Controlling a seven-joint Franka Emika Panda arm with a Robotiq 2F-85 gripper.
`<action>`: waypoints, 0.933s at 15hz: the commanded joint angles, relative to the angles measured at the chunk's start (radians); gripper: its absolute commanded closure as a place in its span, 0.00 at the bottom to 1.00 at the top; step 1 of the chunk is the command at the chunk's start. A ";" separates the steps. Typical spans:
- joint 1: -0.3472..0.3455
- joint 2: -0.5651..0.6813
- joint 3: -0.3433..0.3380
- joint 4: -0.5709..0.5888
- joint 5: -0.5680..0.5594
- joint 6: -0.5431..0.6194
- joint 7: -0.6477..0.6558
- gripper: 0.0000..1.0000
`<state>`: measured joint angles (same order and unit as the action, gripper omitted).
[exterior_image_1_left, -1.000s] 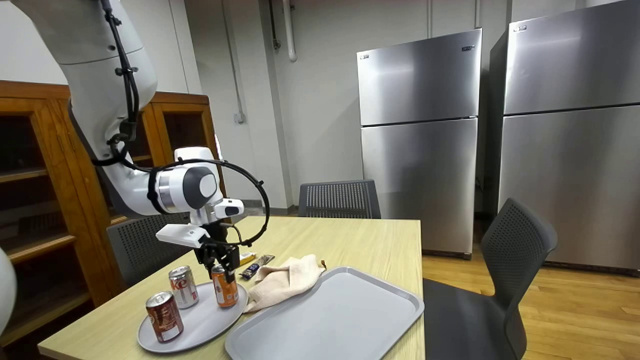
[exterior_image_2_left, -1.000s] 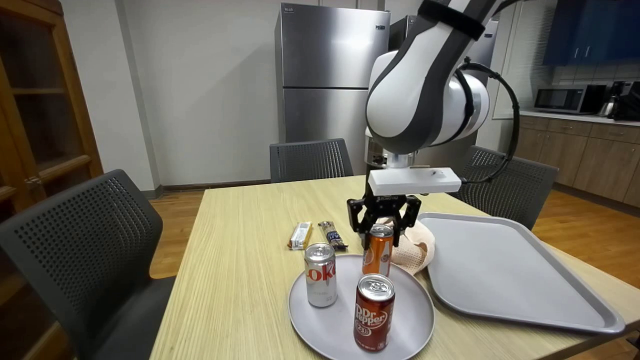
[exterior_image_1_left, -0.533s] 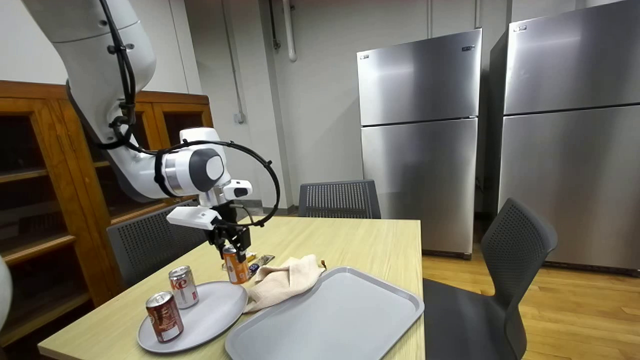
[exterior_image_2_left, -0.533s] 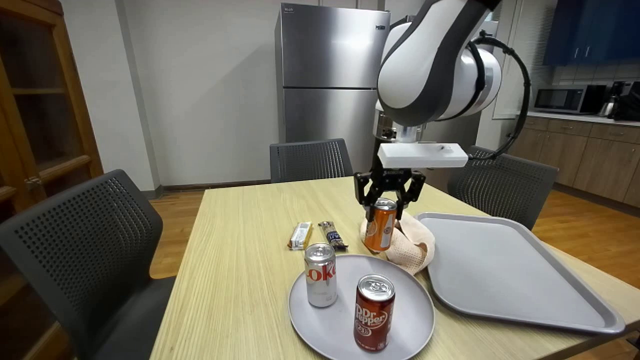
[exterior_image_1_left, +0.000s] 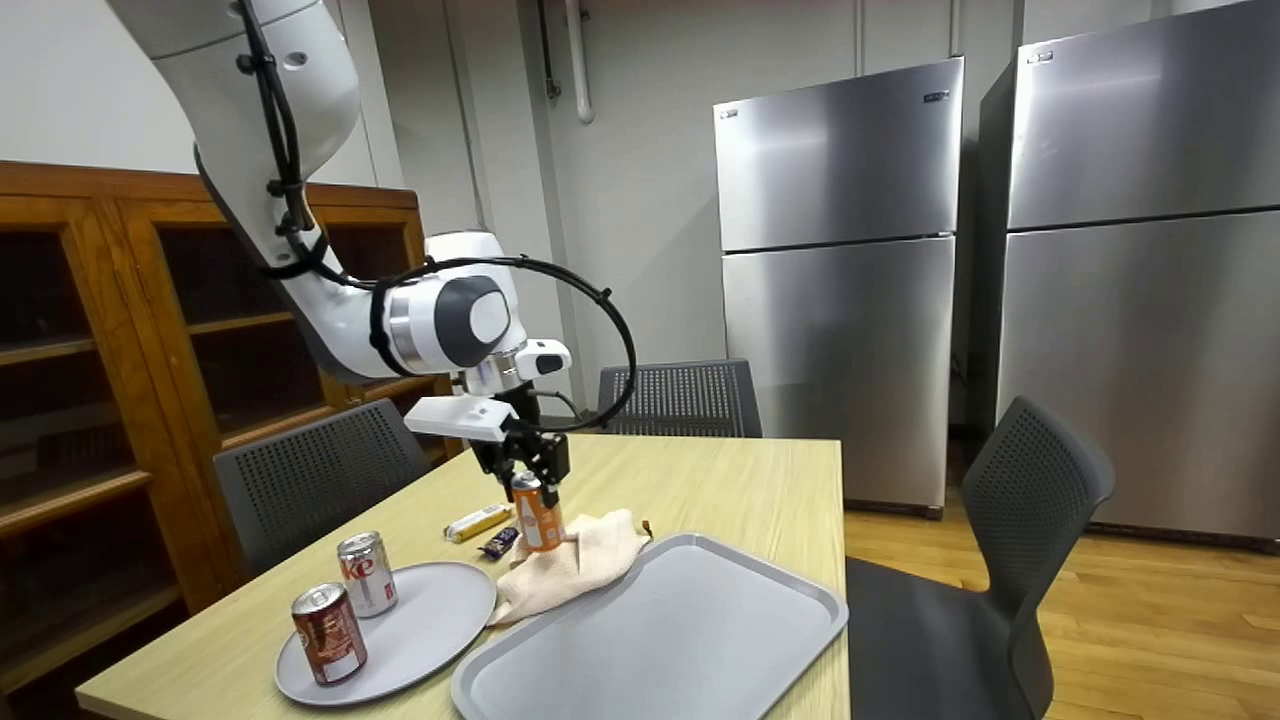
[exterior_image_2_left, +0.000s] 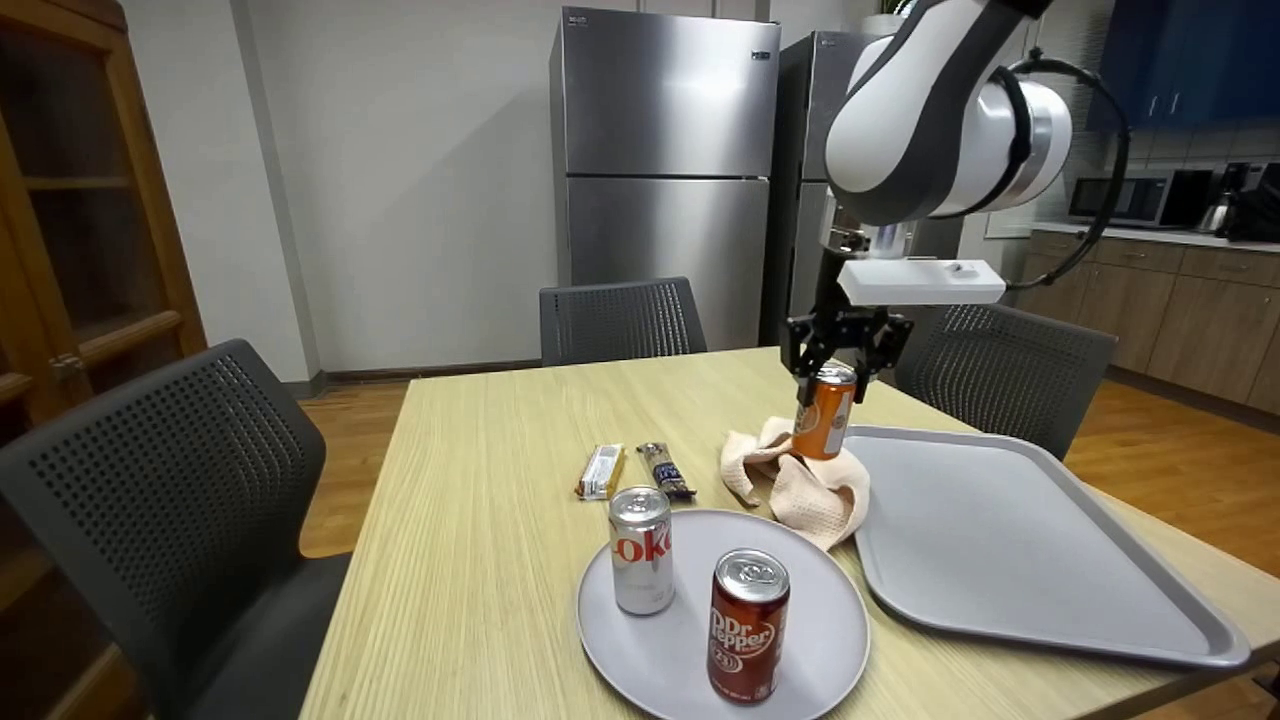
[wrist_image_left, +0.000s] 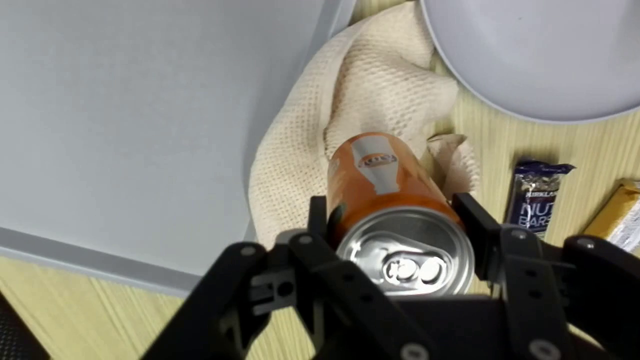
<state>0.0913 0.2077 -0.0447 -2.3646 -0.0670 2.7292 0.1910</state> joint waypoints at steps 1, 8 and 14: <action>-0.066 -0.035 -0.008 -0.016 0.011 0.015 -0.095 0.62; -0.174 -0.017 -0.045 -0.004 0.037 0.017 -0.206 0.62; -0.233 0.026 -0.086 0.026 0.028 0.013 -0.243 0.62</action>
<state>-0.1169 0.2176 -0.1230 -2.3638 -0.0508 2.7400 -0.0120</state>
